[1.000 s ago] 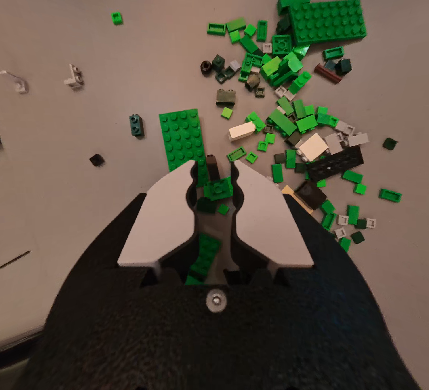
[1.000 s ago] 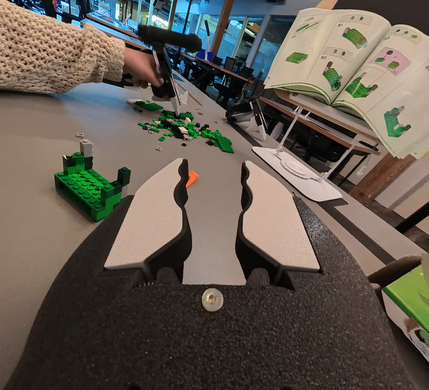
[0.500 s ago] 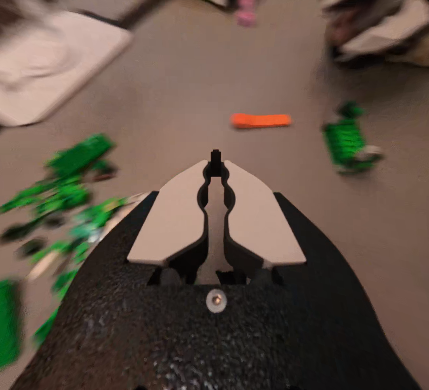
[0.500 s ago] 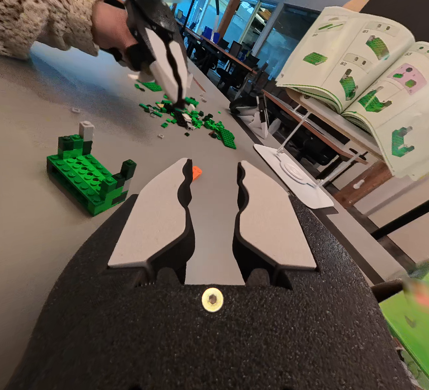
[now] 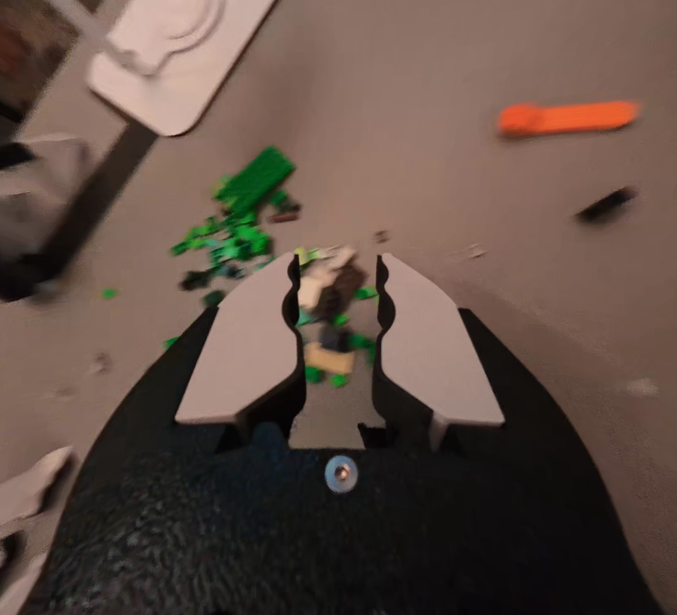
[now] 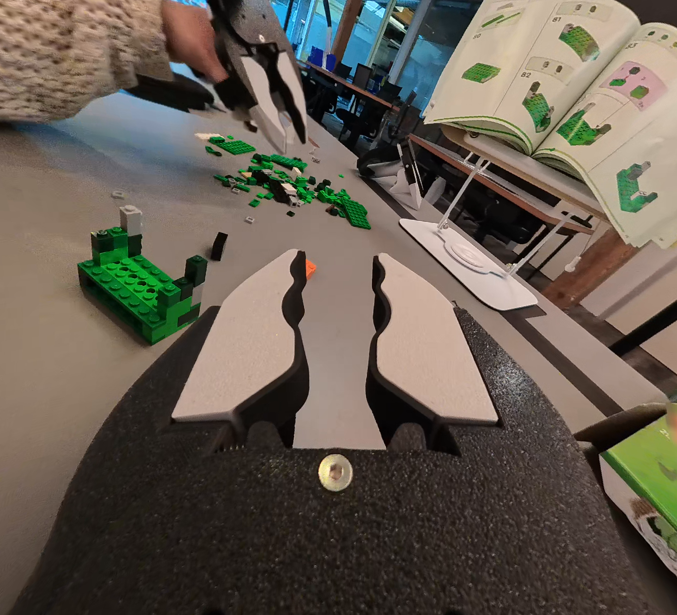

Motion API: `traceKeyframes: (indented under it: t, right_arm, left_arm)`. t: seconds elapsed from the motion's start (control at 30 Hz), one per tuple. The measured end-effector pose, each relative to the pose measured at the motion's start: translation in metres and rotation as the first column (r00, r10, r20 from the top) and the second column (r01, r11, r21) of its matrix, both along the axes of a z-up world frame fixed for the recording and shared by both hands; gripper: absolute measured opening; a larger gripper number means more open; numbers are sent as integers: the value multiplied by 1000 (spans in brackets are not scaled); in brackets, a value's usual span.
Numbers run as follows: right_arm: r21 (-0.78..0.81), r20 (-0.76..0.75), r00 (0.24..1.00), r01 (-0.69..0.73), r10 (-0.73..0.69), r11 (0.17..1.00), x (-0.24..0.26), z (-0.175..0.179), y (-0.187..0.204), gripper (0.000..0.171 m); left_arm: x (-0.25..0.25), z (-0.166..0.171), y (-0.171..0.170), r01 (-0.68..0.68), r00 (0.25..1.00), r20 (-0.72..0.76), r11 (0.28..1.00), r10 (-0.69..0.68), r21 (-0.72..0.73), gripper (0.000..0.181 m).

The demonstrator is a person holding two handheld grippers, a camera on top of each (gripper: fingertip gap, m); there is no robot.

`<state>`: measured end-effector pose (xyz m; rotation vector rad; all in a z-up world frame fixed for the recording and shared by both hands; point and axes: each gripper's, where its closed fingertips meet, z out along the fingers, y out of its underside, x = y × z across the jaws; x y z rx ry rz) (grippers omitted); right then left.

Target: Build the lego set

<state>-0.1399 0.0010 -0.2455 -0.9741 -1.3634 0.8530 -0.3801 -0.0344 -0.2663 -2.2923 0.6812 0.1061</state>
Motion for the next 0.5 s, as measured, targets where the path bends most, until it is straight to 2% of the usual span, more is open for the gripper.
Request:
traceKeyframes:
  t: [0.03,0.13,0.2,0.4,0.5]
  right_arm:
    - [-1,2,1000,-1,1,1000,0,0,0,34]
    - [-3,6,1000,-4,4,1000,-1,-1,0,34]
    - [-1,11,1000,-6,6,1000,-1,-2,0,34]
    - [10,22,1000,-3,3,1000,-3,-3,0,34]
    - [8,22,1000,-1,1,1000,-3,-3,1,34]
  left_arm:
    - [-17,-3,1,37,999,-37,999,-37,-12,39]
    - [-50,-23,-2,160,981,-88,977,-173,-138,37]
    - [-73,-31,1,168,967,-154,962,-204,-217,34]
    - [-93,-58,5,190,960,-112,891,-257,-412,32]
    - [-94,-60,8,197,959,-104,882,-264,-428,22]
